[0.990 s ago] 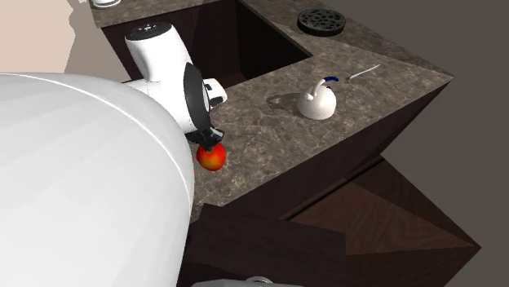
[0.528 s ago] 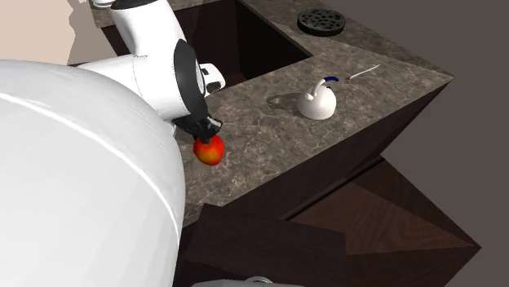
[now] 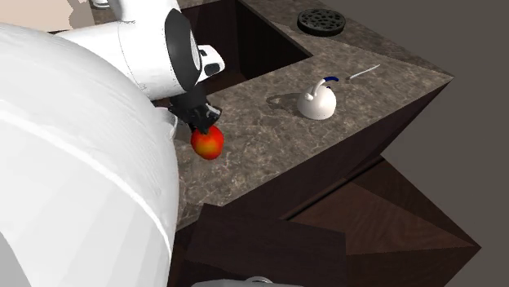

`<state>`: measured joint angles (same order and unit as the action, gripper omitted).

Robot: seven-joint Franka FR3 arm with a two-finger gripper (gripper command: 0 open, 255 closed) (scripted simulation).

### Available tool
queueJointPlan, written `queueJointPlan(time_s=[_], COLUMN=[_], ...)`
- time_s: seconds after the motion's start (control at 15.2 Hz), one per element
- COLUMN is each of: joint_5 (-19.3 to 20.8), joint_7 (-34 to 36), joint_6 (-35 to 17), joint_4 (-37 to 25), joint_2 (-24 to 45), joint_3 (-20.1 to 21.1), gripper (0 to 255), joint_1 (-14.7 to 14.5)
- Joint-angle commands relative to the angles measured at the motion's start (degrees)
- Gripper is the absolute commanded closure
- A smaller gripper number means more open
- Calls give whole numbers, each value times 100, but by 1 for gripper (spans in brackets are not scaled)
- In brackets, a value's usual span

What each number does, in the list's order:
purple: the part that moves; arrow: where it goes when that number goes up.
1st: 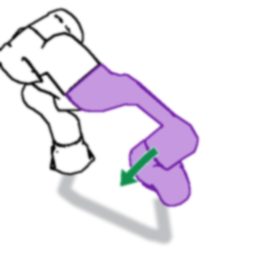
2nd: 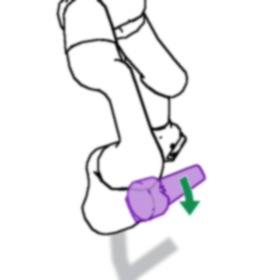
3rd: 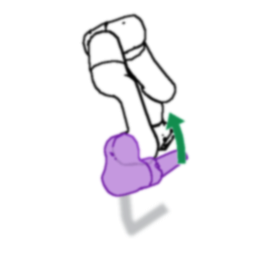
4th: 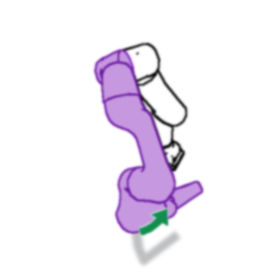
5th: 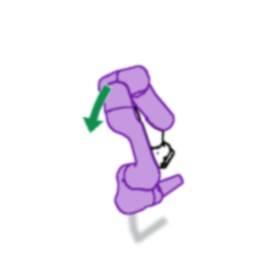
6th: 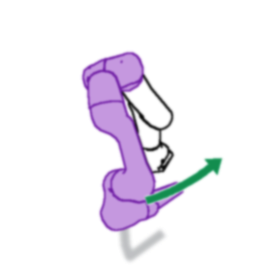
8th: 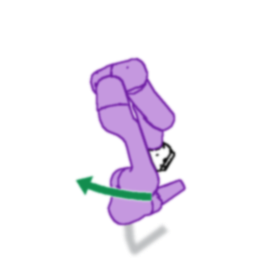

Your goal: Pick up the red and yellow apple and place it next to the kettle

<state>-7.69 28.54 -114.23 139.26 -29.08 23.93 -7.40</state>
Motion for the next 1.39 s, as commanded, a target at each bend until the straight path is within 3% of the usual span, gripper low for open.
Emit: queueJointPlan(time_s=[0.0,0.66,1.32], joint_5=[107,751,1195], joint_7=[-167,-1014,-1697], joint_6=[-12,-256,-105], joint_4=[-117,-1222,-2999], joint_2=[139,1528,3168], joint_3=[-126,-716,-1150], gripper=[255,255,255], joint_1=[119,811,1271])
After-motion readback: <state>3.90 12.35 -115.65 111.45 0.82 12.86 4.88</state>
